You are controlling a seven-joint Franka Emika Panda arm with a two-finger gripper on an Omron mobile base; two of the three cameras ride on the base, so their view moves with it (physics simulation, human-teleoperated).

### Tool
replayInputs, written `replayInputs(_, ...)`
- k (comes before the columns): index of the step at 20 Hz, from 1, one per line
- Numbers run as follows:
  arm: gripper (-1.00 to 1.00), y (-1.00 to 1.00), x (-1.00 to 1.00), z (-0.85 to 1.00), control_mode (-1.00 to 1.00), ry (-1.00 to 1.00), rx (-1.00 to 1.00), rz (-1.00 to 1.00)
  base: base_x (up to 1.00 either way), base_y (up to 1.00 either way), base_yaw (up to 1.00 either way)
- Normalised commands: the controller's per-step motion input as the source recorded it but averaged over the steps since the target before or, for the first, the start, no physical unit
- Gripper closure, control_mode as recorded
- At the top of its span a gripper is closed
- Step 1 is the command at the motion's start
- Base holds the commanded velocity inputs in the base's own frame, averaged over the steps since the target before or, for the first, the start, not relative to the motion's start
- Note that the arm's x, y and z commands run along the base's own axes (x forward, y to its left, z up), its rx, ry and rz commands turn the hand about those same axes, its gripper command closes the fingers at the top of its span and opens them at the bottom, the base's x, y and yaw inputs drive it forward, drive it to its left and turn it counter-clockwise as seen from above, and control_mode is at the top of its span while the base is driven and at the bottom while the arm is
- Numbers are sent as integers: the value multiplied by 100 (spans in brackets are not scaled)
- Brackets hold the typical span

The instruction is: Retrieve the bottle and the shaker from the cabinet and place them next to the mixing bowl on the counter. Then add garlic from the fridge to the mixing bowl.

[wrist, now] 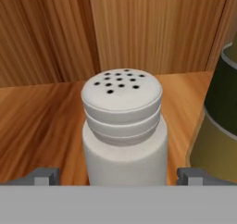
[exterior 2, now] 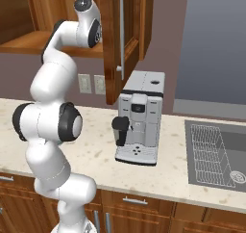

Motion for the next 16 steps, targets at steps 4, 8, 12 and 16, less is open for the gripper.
replayInputs(4,100,0,0,0,-100,0,0,0,0,0,0)
replayInputs(8,100,0,0,0,-100,0,0,0,0,0,0)
replayInputs(12,100,0,-31,0,-100,0,0,0,0,0,0)
replayInputs(16,100,0,-100,-4,-100,0,4,0,0,0,0)
